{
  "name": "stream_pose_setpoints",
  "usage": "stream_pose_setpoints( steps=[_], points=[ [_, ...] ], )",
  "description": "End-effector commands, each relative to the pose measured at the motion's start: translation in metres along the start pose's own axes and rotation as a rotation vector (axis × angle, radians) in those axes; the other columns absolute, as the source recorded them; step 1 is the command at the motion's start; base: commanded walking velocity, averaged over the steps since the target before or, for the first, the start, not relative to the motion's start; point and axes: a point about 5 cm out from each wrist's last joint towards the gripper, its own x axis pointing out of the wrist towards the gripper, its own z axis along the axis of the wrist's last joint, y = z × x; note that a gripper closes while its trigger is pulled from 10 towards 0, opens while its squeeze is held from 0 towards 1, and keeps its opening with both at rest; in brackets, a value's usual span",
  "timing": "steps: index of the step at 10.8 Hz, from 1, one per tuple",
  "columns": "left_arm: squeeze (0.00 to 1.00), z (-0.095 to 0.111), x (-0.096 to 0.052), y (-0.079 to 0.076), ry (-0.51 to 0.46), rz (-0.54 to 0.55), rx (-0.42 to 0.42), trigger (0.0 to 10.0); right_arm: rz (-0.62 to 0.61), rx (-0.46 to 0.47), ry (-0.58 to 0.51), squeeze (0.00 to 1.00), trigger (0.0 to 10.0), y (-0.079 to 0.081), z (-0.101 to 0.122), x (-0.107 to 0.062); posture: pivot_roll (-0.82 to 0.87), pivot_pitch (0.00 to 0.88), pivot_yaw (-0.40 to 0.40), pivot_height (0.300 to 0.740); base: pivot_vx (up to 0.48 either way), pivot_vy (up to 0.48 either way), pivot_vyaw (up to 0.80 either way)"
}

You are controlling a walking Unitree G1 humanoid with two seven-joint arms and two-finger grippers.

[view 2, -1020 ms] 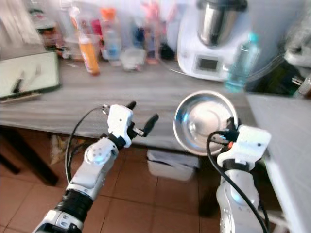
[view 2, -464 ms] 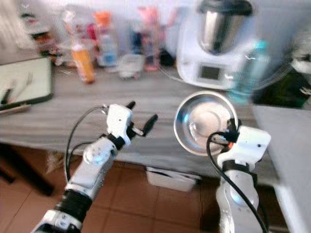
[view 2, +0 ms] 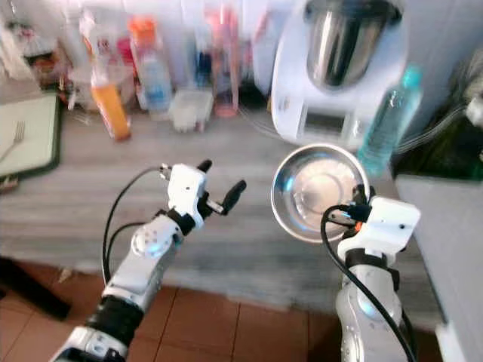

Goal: Setting the table

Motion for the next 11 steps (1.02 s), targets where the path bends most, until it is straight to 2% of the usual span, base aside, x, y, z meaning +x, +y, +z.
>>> stream_pose_setpoints(
  steps=[1,3,4,6,9,10,11],
  points=[
    [0.00,-0.001,-0.004,0.009,0.005,0.018,0.001,10.0,0.018,0.013,-0.009,0.00,10.0,0.007,0.002,0.000,0.07,0.086,-0.008,0.740,0.000,0.000,0.00],
    [0.00,0.000,-0.010,0.015,0.018,-0.015,0.010,10.0,0.021,0.016,-0.001,0.00,10.0,0.007,0.000,-0.002,0.07,0.092,-0.007,0.740,0.000,0.000,0.00],
    [0.00,0.004,-0.013,0.017,0.019,-0.076,0.038,10.0,0.021,0.017,-0.001,0.00,10.0,0.007,0.000,-0.002,0.07,0.092,-0.007,0.740,0.000,0.000,0.00],
    [0.00,0.014,-0.021,0.035,0.052,-0.141,0.056,10.0,0.018,0.018,0.002,0.00,10.0,0.006,0.000,-0.003,0.09,0.096,-0.005,0.740,0.000,0.000,0.00],
    [0.00,0.008,-0.055,0.043,0.195,-0.415,0.129,10.0,0.016,0.081,0.040,0.00,10.0,0.008,-0.008,-0.006,0.10,0.094,-0.002,0.740,0.000,0.000,0.00],
    [0.00,0.007,-0.061,0.045,0.229,-0.475,0.131,10.0,0.014,0.104,0.055,0.00,10.0,0.009,-0.010,-0.007,0.10,0.094,-0.002,0.740,0.000,0.000,0.00],
    [0.00,0.007,-0.067,0.044,0.276,-0.567,0.133,10.0,0.005,0.171,0.096,0.00,10.0,0.011,-0.013,-0.009,0.10,0.095,-0.005,0.740,0.000,0.000,0.00]
  ],
)
